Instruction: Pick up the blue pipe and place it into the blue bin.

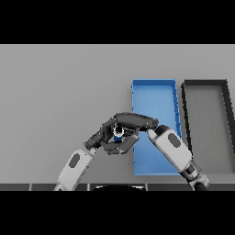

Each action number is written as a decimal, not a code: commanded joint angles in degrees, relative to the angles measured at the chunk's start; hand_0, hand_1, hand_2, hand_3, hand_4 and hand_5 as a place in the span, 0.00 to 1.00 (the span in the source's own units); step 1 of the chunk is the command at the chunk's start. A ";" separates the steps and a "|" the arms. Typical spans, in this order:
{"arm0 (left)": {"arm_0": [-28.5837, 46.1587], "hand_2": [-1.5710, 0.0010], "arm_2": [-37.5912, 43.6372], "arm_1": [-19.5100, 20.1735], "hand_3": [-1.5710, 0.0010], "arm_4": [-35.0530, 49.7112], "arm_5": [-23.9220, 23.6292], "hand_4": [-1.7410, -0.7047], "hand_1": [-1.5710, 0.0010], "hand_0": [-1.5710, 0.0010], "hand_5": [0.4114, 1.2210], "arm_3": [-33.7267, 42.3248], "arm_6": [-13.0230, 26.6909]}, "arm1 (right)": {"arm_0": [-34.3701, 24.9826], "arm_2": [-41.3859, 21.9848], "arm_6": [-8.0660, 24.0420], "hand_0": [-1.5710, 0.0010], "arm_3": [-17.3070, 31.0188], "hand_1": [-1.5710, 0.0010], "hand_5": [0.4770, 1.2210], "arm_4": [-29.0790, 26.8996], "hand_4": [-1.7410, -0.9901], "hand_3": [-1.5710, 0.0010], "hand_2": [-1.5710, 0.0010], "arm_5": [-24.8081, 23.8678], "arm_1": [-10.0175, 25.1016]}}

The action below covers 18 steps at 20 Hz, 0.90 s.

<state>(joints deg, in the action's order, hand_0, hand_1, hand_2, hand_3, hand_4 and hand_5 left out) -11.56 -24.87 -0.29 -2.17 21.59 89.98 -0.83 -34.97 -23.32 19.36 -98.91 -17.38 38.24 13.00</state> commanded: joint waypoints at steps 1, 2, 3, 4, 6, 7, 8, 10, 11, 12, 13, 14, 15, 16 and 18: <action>-0.44 0.02 0.43 -0.22 0.23 -0.19 -0.20 0.09 0.00 0.00 1.00 -0.26 -0.15 | -0.09 -0.04 -0.82 0.38 0.55 0.37 0.11 0.29 0.33 0.50 0.37 -0.15 -0.49; -0.61 0.01 0.43 -0.70 0.22 -0.43 -0.30 0.07 0.00 0.00 1.00 -0.40 -0.75 | 0.22 -0.35 -1.30 0.31 0.75 0.30 0.17 -0.33 0.27 0.43 0.30 -0.57 -1.55; -0.92 0.01 0.53 -1.19 0.19 -0.77 -0.51 0.06 0.00 0.00 1.00 -1.22 -1.35 | 0.52 -0.07 -1.12 0.25 0.97 0.24 0.26 -1.33 0.30 0.34 0.24 -1.01 -2.10; -0.09 0.01 0.14 -0.98 0.17 -1.04 -0.10 0.05 0.00 0.00 1.00 -0.90 -1.53 | 1.26 -0.13 -1.38 0.20 0.62 0.19 0.41 -2.23 0.33 0.27 0.19 -0.95 -2.42; -0.18 0.01 0.46 -0.81 0.16 -1.30 -0.01 0.03 0.00 0.00 1.00 -0.06 -0.83 | 1.66 -0.13 -3.91 0.13 0.22 0.12 0.62 -0.76 0.35 0.18 0.12 -0.87 -2.51; -0.42 0.01 0.44 -1.09 0.13 -1.31 0.27 0.02 0.00 0.00 1.00 0.27 -0.29 | 1.99 0.35 -5.55 0.10 -0.43 0.10 0.70 0.07 0.36 0.14 0.10 -0.47 -2.02; -0.37 0.02 0.41 -1.61 0.10 -1.80 0.25 0.02 0.00 0.00 1.00 -0.38 -1.53 | 2.60 -0.26 -5.50 0.08 -1.27 0.08 0.76 0.64 0.35 0.11 0.08 -0.48 -2.34; -0.14 0.01 0.36 -1.58 0.10 -2.50 0.08 0.01 0.00 0.00 1.00 -0.61 -3.03 | 3.01 -0.77 -6.63 0.05 -1.45 0.05 0.85 1.59 0.34 0.07 0.05 -0.49 -3.09; 0.00 0.01 0.73 -1.18 0.09 -2.35 0.38 0.01 0.00 0.00 1.00 -0.15 -2.25 | 3.53 -0.51 -5.51 0.04 -1.20 0.04 0.88 -0.18 0.34 0.06 0.04 -0.86 -3.61; 0.73 0.01 0.42 -1.23 0.09 -2.55 0.08 0.01 0.00 0.00 1.00 0.05 -2.15 | 3.72 -0.46 -3.25 0.03 -0.98 0.03 0.90 -1.66 0.33 0.05 0.03 -1.26 -4.40; 0.44 0.01 0.53 -1.63 0.09 -2.67 -0.46 0.01 0.00 0.00 1.00 -0.15 -1.82 | 3.88 0.02 -2.24 0.03 -1.01 0.03 0.92 -2.84 0.33 0.04 0.03 -1.20 -4.57; 0.04 0.01 1.06 -1.33 0.09 -2.22 -0.22 0.01 0.00 0.00 1.00 -0.06 -1.64 | 3.42 0.55 -0.42 0.02 -1.24 0.02 0.94 -3.53 0.33 0.03 0.02 -1.50 -4.79; 0.17 0.00 0.99 -1.58 0.09 -2.17 -0.45 0.01 0.00 0.00 1.00 0.00 -2.01 | 3.69 0.96 0.61 0.02 -1.65 0.02 0.95 -3.96 0.33 0.02 0.02 -1.61 -5.19; 0.17 0.00 1.10 -1.39 0.20 -2.44 -0.43 0.01 0.00 0.00 1.00 0.32 -1.91 | 4.34 1.31 0.32 0.01 -1.97 0.01 0.96 -3.73 0.33 0.02 0.01 -1.65 -5.47; 0.91 0.32 0.28 -1.23 0.46 -4.61 -0.59 0.22 0.30 0.25 1.00 0.61 -2.06 | 4.60 1.63 0.46 0.01 -1.86 0.01 0.97 -2.20 0.33 0.01 0.01 -1.55 -6.42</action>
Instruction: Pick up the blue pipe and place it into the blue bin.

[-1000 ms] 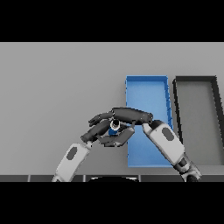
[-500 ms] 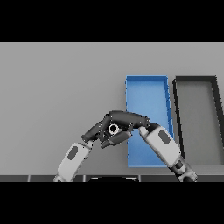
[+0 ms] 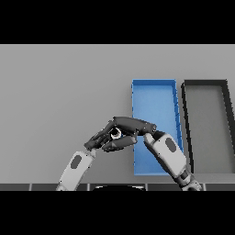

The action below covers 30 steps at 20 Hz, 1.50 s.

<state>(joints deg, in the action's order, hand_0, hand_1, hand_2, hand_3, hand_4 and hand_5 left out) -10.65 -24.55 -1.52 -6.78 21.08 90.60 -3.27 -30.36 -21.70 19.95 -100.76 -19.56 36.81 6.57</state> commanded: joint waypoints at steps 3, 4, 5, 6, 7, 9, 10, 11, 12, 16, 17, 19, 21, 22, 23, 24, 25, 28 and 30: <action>-0.56 0.65 0.50 1.11 0.73 -1.27 3.35 0.47 0.64 0.62 1.00 -0.35 -0.56 | 0.20 0.77 0.35 0.00 -0.02 0.00 0.99 1.16 0.32 0.01 0.00 0.16 -1.15; -1.13 0.72 0.80 0.88 0.78 -1.57 4.26 0.54 0.71 0.69 0.91 -0.56 0.54 | 0.45 1.08 0.58 0.00 -0.42 0.00 0.99 1.36 0.32 0.00 0.00 0.30 -1.46; -1.64 0.78 1.79 1.62 0.82 -1.15 5.42 0.59 0.77 0.75 0.80 -0.81 0.72 | 0.50 0.94 0.69 0.00 -0.87 0.00 0.99 2.29 0.32 0.00 0.00 -0.02 -2.20; -1.23 0.82 1.84 1.57 0.86 -0.70 5.74 0.63 0.82 0.80 0.71 -0.54 0.85 | 0.47 1.41 1.86 0.00 -1.31 0.00 0.99 1.44 0.32 0.00 0.00 0.01 -2.32; -1.51 0.86 1.79 1.25 0.89 -0.79 5.64 0.66 0.85 0.84 0.62 -0.93 3.07 | 0.84 1.51 0.96 0.00 -1.12 0.00 0.99 2.16 0.32 0.00 0.00 0.12 -2.77; -1.36 0.91 1.94 1.30 0.93 -1.06 5.45 0.70 0.91 0.90 0.46 -1.64 5.38 | 1.37 1.41 -0.80 0.00 -0.84 0.00 1.00 4.01 0.32 0.00 0.00 0.59 -3.46; -1.15 0.93 2.00 1.25 0.94 -1.34 4.90 0.72 0.93 0.92 0.39 -1.65 4.66 | 1.26 1.69 -1.08 0.00 -0.94 0.00 1.00 4.50 0.32 0.00 0.00 0.65 -3.66; -1.37 0.94 2.29 1.31 0.95 -1.34 4.58 0.74 0.94 0.94 0.33 -2.07 3.63 | 0.96 2.16 -0.97 0.00 -0.87 0.00 1.00 4.63 0.32 0.00 0.00 0.74 -3.61; -1.32 0.95 2.04 0.57 0.96 -1.27 4.27 0.74 0.95 0.95 0.28 -2.25 5.39 | 0.98 2.29 -0.01 0.00 -0.42 0.00 1.00 4.38 0.32 0.00 0.00 0.87 -4.10; -0.55 0.98 2.32 0.52 0.98 -0.24 3.97 0.75 0.98 0.98 0.16 -1.70 6.37 | 0.95 3.51 0.76 0.00 -0.96 0.00 1.00 4.10 0.32 0.00 0.00 1.11 -5.84; -1.20 0.98 2.49 0.27 0.99 -0.10 3.65 0.74 0.98 0.98 0.15 -1.90 7.52 | 0.10 4.77 2.31 0.00 -0.80 0.00 1.00 2.43 0.33 0.00 0.00 0.77 -6.31; -1.88 0.99 2.54 0.14 0.99 -0.44 3.21 0.74 0.99 0.99 0.12 -2.73 8.73 | -2.12 7.03 5.63 0.00 -0.52 0.00 1.00 -1.95 0.33 0.00 0.00 0.56 -6.77; -1.62 0.99 1.91 0.14 1.00 -1.38 2.51 0.74 0.99 0.99 0.10 -3.01 8.25 | -5.36 9.41 11.73 0.00 -1.28 0.00 1.00 -7.93 0.33 0.00 0.00 -1.17 -6.81; -1.40 0.99 2.03 0.28 1.00 -0.76 2.90 0.74 0.99 0.99 0.10 -2.78 8.69 | -6.60 10.42 13.66 0.00 -1.39 0.00 1.00 -10.26 0.33 0.00 0.00 -2.84 -7.13; -1.29 1.00 2.15 0.60 1.00 -0.89 2.83 0.74 1.00 1.00 0.09 -2.86 8.60 | -9.39 11.96 14.72 0.00 -1.51 0.00 1.00 -12.66 0.33 0.00 0.00 -4.59 -6.96; -1.18 1.00 2.04 0.68 1.00 -0.81 2.96 0.75 1.00 1.00 0.08 -2.63 9.10 | -11.81 12.99 14.79 0.00 -0.97 0.00 1.00 -15.12 0.33 0.00 0.00 -6.82 -5.44; -0.86 1.00 2.03 0.81 1.00 -0.59 3.04 0.75 1.00 1.00 0.08 -1.96 9.53 | -14.62 14.10 14.70 0.00 -0.08 0.00 1.00 -17.96 0.33 0.00 0.00 -8.50 -4.10; -0.06 1.00 1.90 1.71 1.00 -0.54 3.59 0.76 1.00 1.00 0.08 -1.16 8.69 | -22.16 19.20 12.67 0.00 2.99 0.00 1.00 -19.85 0.32 0.00 0.00 -13.38 -2.19; -0.12 1.00 1.34 1.37 1.00 -0.67 3.65 0.77 1.00 1.00 0.07 -0.54 9.01 | -26.27 23.14 10.82 0.00 7.39 0.00 1.00 -18.05 0.32 0.00 0.00 -15.47 0.19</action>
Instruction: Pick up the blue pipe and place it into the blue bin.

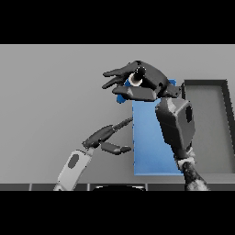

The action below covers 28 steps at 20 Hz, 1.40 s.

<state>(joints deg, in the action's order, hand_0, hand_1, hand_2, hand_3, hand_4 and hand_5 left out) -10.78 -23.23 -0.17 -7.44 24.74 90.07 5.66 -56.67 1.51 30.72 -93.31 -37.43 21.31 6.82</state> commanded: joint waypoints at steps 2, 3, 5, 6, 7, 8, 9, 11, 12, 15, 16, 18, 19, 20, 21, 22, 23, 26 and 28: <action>-0.02 1.00 0.36 0.35 1.00 0.17 -0.23 0.76 1.00 1.00 0.07 0.91 0.44 | -1.37 2.09 -1.67 0.00 3.11 0.00 1.00 2.56 0.32 0.00 0.00 0.55 1.86; 0.46 1.00 0.40 0.51 1.00 -0.13 -0.40 0.76 1.00 1.00 0.07 0.46 0.43 | -2.05 3.13 -2.68 0.00 5.36 0.00 1.00 4.78 0.32 0.00 0.00 0.65 2.68; 1.34 1.00 0.39 1.00 1.00 -0.33 -0.54 0.76 1.00 1.00 0.07 1.01 -0.02 | -1.49 4.70 -3.86 0.00 8.47 0.00 1.00 8.46 0.32 0.00 0.00 0.75 4.04; 0.60 1.00 0.92 1.01 1.00 0.10 -0.47 0.76 1.00 1.00 0.08 1.00 0.70 | -1.11 5.65 -3.51 0.00 10.51 0.00 1.00 9.98 0.32 0.00 0.00 0.47 4.60; 0.17 1.00 1.05 0.98 1.00 0.28 -0.43 0.76 1.00 1.00 0.08 1.13 1.15 | 0.02 6.39 -3.03 0.00 11.02 0.00 1.00 11.41 0.32 0.00 0.00 0.28 5.48; 1.17 1.00 0.72 1.14 1.00 0.47 -0.10 0.76 1.00 1.00 0.08 1.46 0.62 | 1.04 6.73 -2.96 0.00 11.71 0.00 1.00 12.42 0.32 0.00 0.00 0.82 5.93; 0.74 1.00 0.77 0.91 1.00 0.28 -0.34 0.77 1.00 1.00 0.07 1.31 0.91 | 1.95 7.05 -3.21 0.00 13.13 0.00 1.00 14.02 0.32 0.00 0.00 1.21 6.16; -0.03 1.00 1.28 1.09 1.00 0.03 -0.67 0.77 1.00 1.00 0.07 0.80 0.30 | 4.51 7.44 -2.30 0.00 14.28 0.00 1.00 16.38 0.32 0.00 0.00 1.30 6.28; -0.01 1.00 1.10 1.07 1.00 -0.32 -0.81 0.77 1.00 1.00 0.06 0.72 0.14 | 4.93 7.88 -1.20 0.00 14.98 0.00 1.00 17.28 0.32 0.00 0.00 1.12 6.52; 0.29 1.00 0.95 1.09 1.00 -0.85 -1.07 0.78 1.00 1.00 0.06 0.36 -0.25 | 9.60 7.28 0.84 0.00 14.35 0.00 1.00 21.29 0.32 0.00 0.00 0.19 6.11; 0.11 1.00 1.01 1.20 1.00 -1.39 -1.41 0.78 1.00 1.00 0.06 -0.03 -0.60 | 10.30 7.34 2.80 0.00 14.26 0.00 1.00 22.24 0.32 0.00 0.00 -0.39 6.07; -0.35 1.00 1.34 1.39 1.00 -1.38 -1.54 0.79 1.00 1.00 0.06 -0.07 -1.77 | 14.44 7.07 3.83 0.00 13.65 0.00 1.00 24.81 0.32 0.00 0.00 -1.37 5.52; -0.64 1.00 1.64 1.56 1.00 -1.18 -1.52 0.79 1.00 1.00 0.06 0.04 -1.89 | 15.43 7.44 4.21 0.00 14.25 0.00 1.00 26.01 0.32 0.00 0.00 -2.01 5.95; -0.27 1.00 1.76 1.87 1.00 -0.94 -1.25 0.78 1.00 1.00 0.07 -0.04 -2.16 | 17.34 6.99 4.22 0.00 14.06 0.00 1.00 26.57 0.32 0.00 0.00 -2.75 6.26; -0.11 1.00 1.49 1.69 1.00 -0.93 -1.23 0.78 1.00 1.00 0.07 0.38 -1.91 | 18.10 5.60 4.21 0.00 15.12 0.00 1.00 27.04 0.32 0.00 0.00 -4.56 6.30; -0.08 1.00 1.39 1.68 1.00 -1.39 -1.51 0.78 1.00 1.00 0.07 0.10 -2.30 | 18.75 4.86 4.21 0.00 15.99 0.00 1.00 27.31 0.32 0.00 0.00 -5.49 7.04; -0.31 1.00 1.51 1.75 1.00 -1.43 -1.56 0.78 1.00 1.00 0.07 0.15 -1.75 | 18.96 3.73 4.21 0.00 17.96 0.00 1.00 26.61 0.32 0.00 0.00 -7.14 7.62; -0.88 1.00 1.67 1.54 1.00 -1.77 -2.11 0.79 1.00 1.00 0.08 -0.06 -1.84 | 20.23 -1.18 4.21 0.00 22.14 0.00 1.00 22.82 0.26 0.20 0.00 -9.64 10.47; -0.22 1.00 1.01 1.26 1.00 -2.39 -2.24 0.79 1.00 1.00 0.09 -0.55 -2.83 | 21.42 -6.06 4.21 0.00 24.96 0.00 1.00 18.35 0.17 0.49 0.00 -12.79 13.11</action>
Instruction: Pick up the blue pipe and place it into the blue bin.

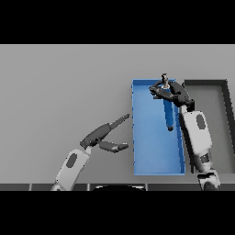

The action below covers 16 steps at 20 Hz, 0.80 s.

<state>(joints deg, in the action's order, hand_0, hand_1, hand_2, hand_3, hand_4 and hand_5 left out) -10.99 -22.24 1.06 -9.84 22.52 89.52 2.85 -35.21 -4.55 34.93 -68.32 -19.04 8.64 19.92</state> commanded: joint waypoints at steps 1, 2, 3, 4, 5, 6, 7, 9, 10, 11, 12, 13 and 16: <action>-0.82 1.00 0.17 -0.20 1.00 -0.10 -0.23 0.79 1.00 1.00 0.09 -0.05 0.59 | -0.17 -2.95 0.01 0.00 1.59 0.00 1.00 -2.39 0.13 0.59 0.00 -2.21 1.53; -0.59 1.00 -0.09 -0.41 1.00 -0.14 -0.34 0.79 1.00 1.00 0.09 0.35 0.74 | -0.91 -6.38 -0.02 0.00 2.73 0.00 1.00 -5.30 0.11 0.67 0.00 -4.58 3.33; -0.05 1.00 -0.23 -0.30 1.00 -0.27 -0.43 0.79 1.00 1.00 0.10 0.52 0.28 | -1.24 -9.98 0.01 0.00 3.29 0.00 0.93 -9.72 0.09 0.74 0.00 -6.80 5.51; -0.11 1.00 0.14 0.15 1.00 0.00 -0.10 0.79 1.00 1.00 0.10 0.32 0.29 | -2.38 -14.13 0.00 0.00 4.85 0.00 0.92 -13.92 0.15 0.71 0.03 -9.59 7.61; -0.66 1.00 0.18 -0.24 1.00 -0.35 -0.71 0.79 1.00 1.00 0.10 0.36 0.82 | -3.93 -18.03 0.01 0.14 6.05 0.18 0.91 -18.37 0.25 0.77 0.21 -11.92 9.80; 0.34 1.00 0.14 0.26 1.00 -0.10 -0.36 0.79 1.00 1.00 0.10 0.65 -0.21 | -5.27 -21.95 0.01 0.31 6.77 0.35 0.90 -22.43 0.36 0.81 0.37 -14.89 11.58; 0.27 1.00 0.10 0.21 1.00 -0.02 -0.27 0.79 1.00 1.00 0.10 0.84 0.45 | -5.80 -24.62 0.02 0.45 6.34 0.48 0.89 -24.47 0.45 0.85 0.50 -16.72 13.14; 0.16 1.00 0.34 0.50 1.00 -0.16 -0.16 0.79 1.00 1.00 0.10 -0.08 0.56 | -7.40 -30.11 0.01 0.65 4.42 0.67 0.85 -26.74 0.54 0.90 0.68 -16.67 16.60; -0.27 1.00 0.51 0.33 1.00 -0.16 -0.33 0.79 1.00 1.00 0.10 -0.36 0.28 | -8.23 -32.23 0.02 0.72 3.17 0.73 0.79 -25.64 0.58 0.92 0.74 -14.54 18.58; -0.24 1.00 0.26 0.05 1.00 -0.23 -0.51 0.79 1.00 1.00 0.10 0.04 0.58 | -8.96 -34.62 -0.01 0.77 1.59 0.79 0.72 -23.00 0.62 0.94 0.79 -12.64 19.82; -0.19 1.00 0.29 -0.05 1.00 0.19 -0.40 0.79 1.00 1.00 0.10 0.60 0.60 | -9.42 -36.41 -0.06 0.82 1.33 0.83 0.65 -21.06 0.65 0.95 0.84 -11.05 20.40; -0.16 1.00 0.44 0.09 1.00 0.29 -0.44 0.79 1.00 1.00 0.10 0.71 0.45 | -9.26 -37.02 0.02 0.86 0.49 0.86 0.59 -20.71 0.68 0.96 0.87 -10.11 21.15; 0.49 1.00 0.29 0.36 1.00 0.61 -0.07 0.78 1.00 1.00 0.10 1.42 0.66 | -10.72 -40.92 0.02 0.93 1.19 0.93 0.45 -20.32 0.73 0.98 0.93 -8.13 21.64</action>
<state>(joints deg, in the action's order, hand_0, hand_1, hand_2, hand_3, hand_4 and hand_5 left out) -10.47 -21.93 1.45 -9.20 22.44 90.94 3.31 -45.95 -45.45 34.95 -67.12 -39.35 0.48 41.59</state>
